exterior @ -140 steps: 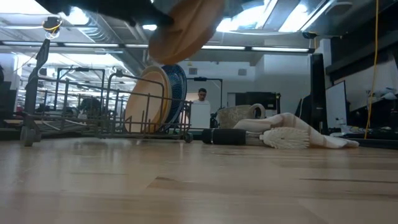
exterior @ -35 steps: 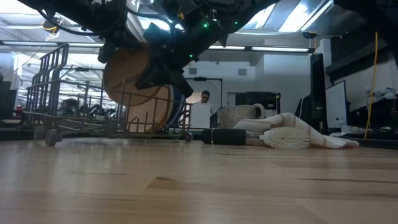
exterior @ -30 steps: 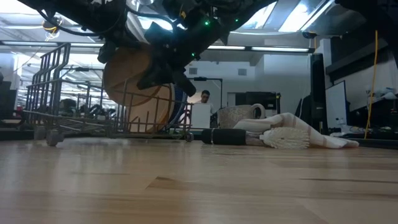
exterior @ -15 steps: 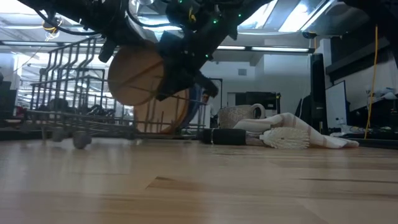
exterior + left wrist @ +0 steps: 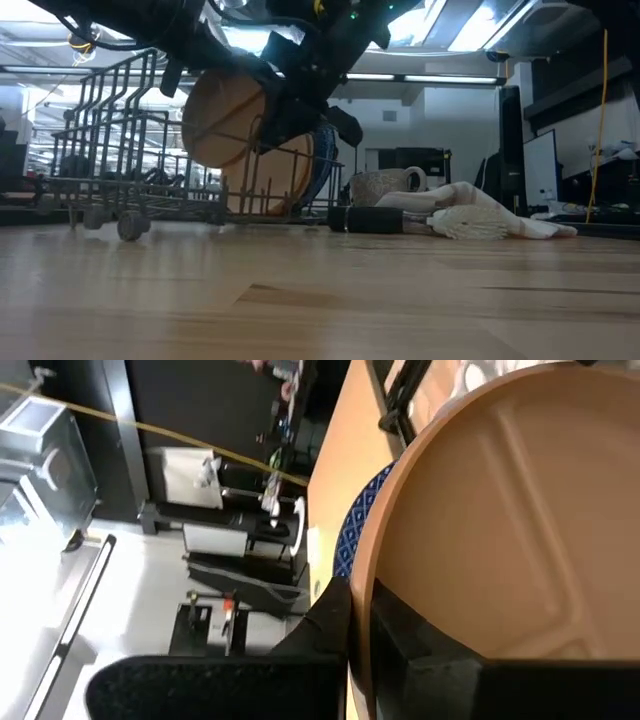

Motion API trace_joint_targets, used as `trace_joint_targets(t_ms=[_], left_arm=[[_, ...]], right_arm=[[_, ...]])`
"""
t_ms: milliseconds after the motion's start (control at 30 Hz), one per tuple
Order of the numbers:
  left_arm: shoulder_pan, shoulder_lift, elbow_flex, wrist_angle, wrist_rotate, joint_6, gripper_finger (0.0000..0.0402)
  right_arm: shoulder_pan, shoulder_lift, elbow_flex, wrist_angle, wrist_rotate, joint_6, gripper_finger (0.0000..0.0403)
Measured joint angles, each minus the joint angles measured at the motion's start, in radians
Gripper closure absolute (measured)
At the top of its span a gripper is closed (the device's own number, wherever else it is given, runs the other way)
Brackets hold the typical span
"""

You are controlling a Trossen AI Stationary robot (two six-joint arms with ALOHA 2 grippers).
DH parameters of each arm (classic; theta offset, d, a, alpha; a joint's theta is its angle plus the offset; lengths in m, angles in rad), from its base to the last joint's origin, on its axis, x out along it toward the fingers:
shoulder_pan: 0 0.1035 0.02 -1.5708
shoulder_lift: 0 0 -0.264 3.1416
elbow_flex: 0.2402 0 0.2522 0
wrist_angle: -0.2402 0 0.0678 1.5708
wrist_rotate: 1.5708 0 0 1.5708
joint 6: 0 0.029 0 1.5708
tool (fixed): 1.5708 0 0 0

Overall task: Sort dishes
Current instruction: Put the brown plate into the dish rack

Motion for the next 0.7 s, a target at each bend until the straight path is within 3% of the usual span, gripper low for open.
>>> trace_joint_targets(t_ms=[167, 700], left_arm=[[0.000, 0.000, 0.000, 0.008, 0.085, -0.011, 0.0400], [-0.001, 0.004, 0.000, 0.014, 0.120, -0.114, 0.0399]], right_arm=[[0.035, -0.006, 0.027, -0.019, 0.057, -0.043, 0.0388], [0.053, -0.009, 0.029, -0.056, 0.043, -0.058, 0.0389]])
